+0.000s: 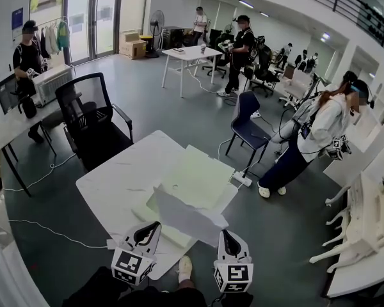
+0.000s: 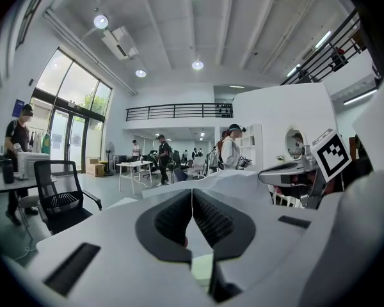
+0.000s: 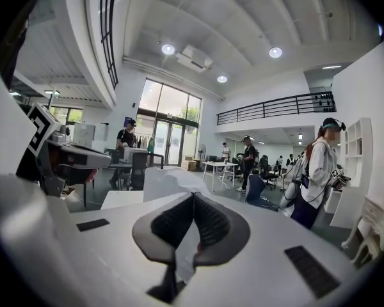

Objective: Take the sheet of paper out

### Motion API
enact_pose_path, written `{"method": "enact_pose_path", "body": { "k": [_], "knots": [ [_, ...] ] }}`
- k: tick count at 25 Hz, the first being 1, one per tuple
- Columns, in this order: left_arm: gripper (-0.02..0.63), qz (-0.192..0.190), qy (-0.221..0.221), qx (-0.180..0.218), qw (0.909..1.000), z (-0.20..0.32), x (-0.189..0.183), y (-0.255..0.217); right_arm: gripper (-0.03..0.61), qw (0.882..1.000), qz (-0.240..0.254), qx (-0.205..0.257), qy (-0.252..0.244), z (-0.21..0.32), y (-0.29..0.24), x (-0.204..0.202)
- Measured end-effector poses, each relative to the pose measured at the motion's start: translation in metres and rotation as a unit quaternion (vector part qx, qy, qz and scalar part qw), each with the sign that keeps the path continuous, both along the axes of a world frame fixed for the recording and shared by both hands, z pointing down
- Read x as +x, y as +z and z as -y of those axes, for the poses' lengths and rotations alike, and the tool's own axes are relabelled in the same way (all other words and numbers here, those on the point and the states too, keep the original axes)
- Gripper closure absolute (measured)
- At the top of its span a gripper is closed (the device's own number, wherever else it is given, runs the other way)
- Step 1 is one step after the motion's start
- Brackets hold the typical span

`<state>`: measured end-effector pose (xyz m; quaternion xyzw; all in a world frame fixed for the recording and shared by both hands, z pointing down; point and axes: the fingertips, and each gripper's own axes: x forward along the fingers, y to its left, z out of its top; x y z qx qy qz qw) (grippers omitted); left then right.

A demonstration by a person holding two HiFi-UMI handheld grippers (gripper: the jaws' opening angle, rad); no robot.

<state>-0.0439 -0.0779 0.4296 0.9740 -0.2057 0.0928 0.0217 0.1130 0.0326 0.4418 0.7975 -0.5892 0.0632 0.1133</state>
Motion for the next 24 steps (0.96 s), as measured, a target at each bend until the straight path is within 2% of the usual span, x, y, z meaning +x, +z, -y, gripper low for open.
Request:
{"method": "enact_pose_path", "body": {
  "k": [24],
  "knots": [
    [0.589,0.002,-0.002,-0.005,1.0,0.002,0.012,0.008,0.56,1.0,0.003,0.005,-0.012,0.005,0.002,0.004]
  ]
}}
